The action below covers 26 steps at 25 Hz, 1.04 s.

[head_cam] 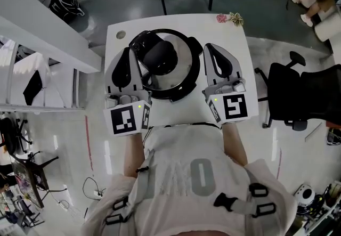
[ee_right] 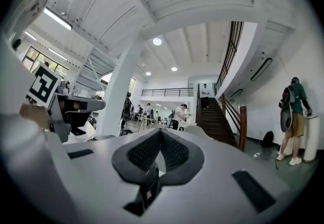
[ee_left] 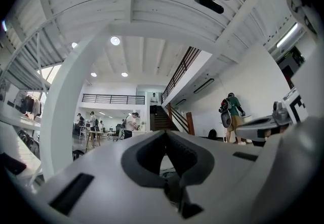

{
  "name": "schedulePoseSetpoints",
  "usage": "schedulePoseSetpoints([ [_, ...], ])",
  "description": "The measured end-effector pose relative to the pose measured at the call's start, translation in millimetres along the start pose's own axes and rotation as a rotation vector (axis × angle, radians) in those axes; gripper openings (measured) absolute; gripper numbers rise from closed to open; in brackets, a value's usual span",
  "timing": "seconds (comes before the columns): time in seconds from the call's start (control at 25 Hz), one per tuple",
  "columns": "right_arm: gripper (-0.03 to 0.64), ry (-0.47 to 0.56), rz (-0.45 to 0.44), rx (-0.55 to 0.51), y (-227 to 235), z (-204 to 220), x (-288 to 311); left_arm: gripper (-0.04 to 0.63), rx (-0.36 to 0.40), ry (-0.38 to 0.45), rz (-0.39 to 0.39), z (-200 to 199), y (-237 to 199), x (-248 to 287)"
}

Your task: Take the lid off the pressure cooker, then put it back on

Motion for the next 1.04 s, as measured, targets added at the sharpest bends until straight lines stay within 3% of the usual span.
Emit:
schedulePoseSetpoints([
  [1.04, 0.009, 0.005, -0.052, 0.009, 6, 3, 18, 0.017, 0.015, -0.008, -0.023, 3, 2, 8],
])
Point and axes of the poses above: the fingertips, and each gripper's own axes: x forward along the fingers, y to its right, z out of its underside, the point moved 10 cm from there along -x, backward along the fingers, and after that the axes turned 11 degrees about y, right-handed, at the moved point
